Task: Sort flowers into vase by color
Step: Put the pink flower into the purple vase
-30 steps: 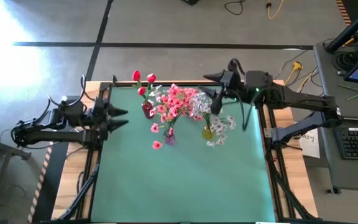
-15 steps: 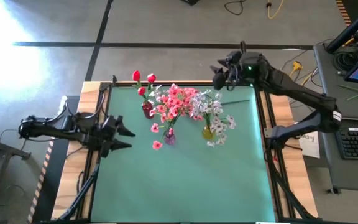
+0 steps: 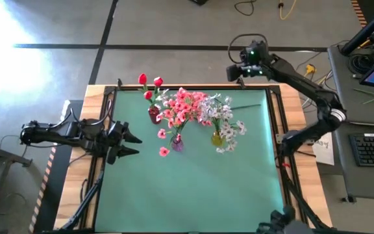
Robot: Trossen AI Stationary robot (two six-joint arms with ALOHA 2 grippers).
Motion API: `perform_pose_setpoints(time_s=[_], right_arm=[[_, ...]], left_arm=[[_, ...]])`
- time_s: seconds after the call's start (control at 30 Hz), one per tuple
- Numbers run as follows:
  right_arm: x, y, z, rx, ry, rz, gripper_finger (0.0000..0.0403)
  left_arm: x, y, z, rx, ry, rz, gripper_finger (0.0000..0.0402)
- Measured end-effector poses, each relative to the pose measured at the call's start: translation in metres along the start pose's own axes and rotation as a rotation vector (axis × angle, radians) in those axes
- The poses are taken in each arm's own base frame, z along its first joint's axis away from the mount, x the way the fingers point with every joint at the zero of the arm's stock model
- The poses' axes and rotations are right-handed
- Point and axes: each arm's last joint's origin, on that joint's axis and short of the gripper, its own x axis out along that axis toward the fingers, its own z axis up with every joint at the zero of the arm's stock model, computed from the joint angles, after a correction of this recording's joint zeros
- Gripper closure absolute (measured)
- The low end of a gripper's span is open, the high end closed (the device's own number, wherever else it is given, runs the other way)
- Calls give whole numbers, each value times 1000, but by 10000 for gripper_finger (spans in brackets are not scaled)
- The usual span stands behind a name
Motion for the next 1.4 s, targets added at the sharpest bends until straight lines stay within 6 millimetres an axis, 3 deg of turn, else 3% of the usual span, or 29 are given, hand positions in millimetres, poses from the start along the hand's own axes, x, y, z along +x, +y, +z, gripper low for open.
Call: perform_pose_setpoints(time_s=[0.2,0.53,0.8,1.03,1.4], right_arm=[[23,-25,-18,11,234,-53,197],[71,-23,-50,-155,516,22,197],[92,-33,-79,-326,795,76,197],[105,-32,-93,-447,829,133,197],[126,-15,-122,-581,701,182,198]], left_arm=[[0,1,-1,-1,13,10,153],[2,1,-2,-3,30,19,153],[2,2,-3,-3,37,22,153],[2,2,-4,-4,41,33,153],[2,3,-4,27,44,43,153]])
